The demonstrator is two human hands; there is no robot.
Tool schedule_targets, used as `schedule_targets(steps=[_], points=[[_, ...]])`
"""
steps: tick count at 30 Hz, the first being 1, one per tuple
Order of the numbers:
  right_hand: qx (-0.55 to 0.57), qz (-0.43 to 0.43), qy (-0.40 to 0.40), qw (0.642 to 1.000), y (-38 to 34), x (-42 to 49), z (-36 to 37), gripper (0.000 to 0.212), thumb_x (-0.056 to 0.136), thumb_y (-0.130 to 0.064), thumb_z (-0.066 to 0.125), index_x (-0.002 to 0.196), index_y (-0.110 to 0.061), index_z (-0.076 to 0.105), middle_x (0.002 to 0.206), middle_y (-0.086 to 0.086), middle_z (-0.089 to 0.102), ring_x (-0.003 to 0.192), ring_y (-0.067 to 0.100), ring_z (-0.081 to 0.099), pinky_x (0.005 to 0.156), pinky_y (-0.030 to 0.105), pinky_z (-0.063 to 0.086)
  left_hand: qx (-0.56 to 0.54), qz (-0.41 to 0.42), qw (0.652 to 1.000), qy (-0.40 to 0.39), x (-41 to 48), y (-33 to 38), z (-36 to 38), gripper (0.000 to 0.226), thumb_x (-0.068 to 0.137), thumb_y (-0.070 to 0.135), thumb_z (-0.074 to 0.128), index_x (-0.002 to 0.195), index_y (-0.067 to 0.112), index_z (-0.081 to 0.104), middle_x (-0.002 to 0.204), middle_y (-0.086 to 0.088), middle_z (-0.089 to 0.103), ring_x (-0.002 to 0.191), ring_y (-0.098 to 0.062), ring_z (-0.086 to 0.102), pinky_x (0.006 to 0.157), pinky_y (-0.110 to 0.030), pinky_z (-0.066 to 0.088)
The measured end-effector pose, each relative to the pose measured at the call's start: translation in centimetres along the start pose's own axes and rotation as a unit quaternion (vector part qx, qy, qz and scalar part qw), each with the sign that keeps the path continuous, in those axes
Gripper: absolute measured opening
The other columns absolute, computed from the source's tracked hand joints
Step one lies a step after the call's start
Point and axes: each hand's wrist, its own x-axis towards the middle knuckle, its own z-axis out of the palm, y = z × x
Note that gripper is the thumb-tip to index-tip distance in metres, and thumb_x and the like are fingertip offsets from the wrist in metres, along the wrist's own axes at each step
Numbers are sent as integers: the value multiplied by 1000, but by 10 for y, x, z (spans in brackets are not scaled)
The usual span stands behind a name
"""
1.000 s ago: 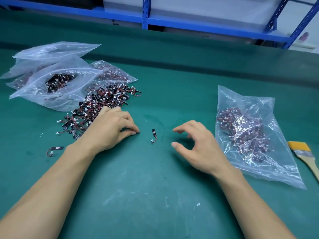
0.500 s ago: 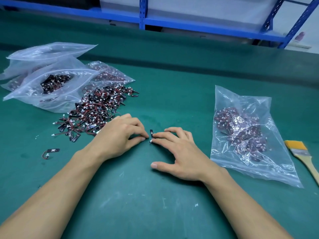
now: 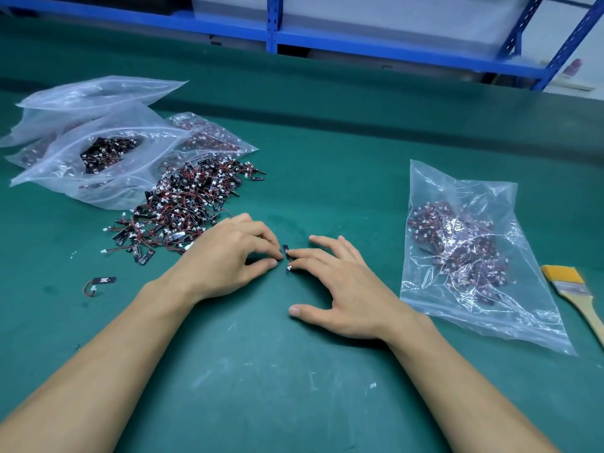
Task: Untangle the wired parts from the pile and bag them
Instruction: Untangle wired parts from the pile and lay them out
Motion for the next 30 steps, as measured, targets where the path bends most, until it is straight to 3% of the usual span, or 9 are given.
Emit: schedule_targets(steps=[4,8,16,18,21,24,30], points=[[-16,-2,12,1000,0,0,0,68,84,-73,50,136,-29,53,152,-20,39,149,16,19,124,50,8,-2,-3,1000,7,-1,0,0,7,87,25,76,93,27,79,97,17,68,83,-15,56,80,-41,51],[-12,-20,-2,1000,-2,1,1,65,84,-73,53,134,-31,51,159,-19,31,152,15,11,125,47,3,-2,-4,1000,9,-2,0,-1,7,87,25,76,93,27,79,97,17,69,83,-16,56,80,-40,51],[-4,20,26,999,7,-2,-5,58,85,-74,46,121,-31,60,140,-19,50,145,14,24,123,43,10,20,-16,999,27,-3,1,-3,6,88,30,73,91,29,78,99,19,70,88,-15,57,83,-42,47],[12,29,37,999,10,-4,-6,55,85,-72,49,120,-31,62,138,-18,51,142,15,28,121,40,17,80,-56,991,92,-2,-4,-9,12,86,34,67,93,30,77,99,18,71,92,-19,55,82,-40,41],[35,39,74,996,13,-5,-8,54,86,-69,50,117,-27,64,138,-14,51,137,15,33,116,41,26,171,-174,954,172,-4,-20,-21,29,78,15,68,105,26,75,109,12,70,103,-24,49,88,-41,33],[61,52,119,990,13,-5,-10,49,90,-62,52,120,-25,64,135,-11,53,132,15,38,111,44,34,223,-255,930,140,-8,-31,-25,40,73,7,70,109,24,76,122,5,66,115,-29,43,97,-46,27],[81,64,132,986,15,-5,-7,42,90,-52,60,121,-25,64,131,-12,54,129,13,40,108,44,38,247,-265,926,104,-4,-30,-21,14,80,22,78,91,30,79,119,3,67,120,-30,43,101,-51,23]])
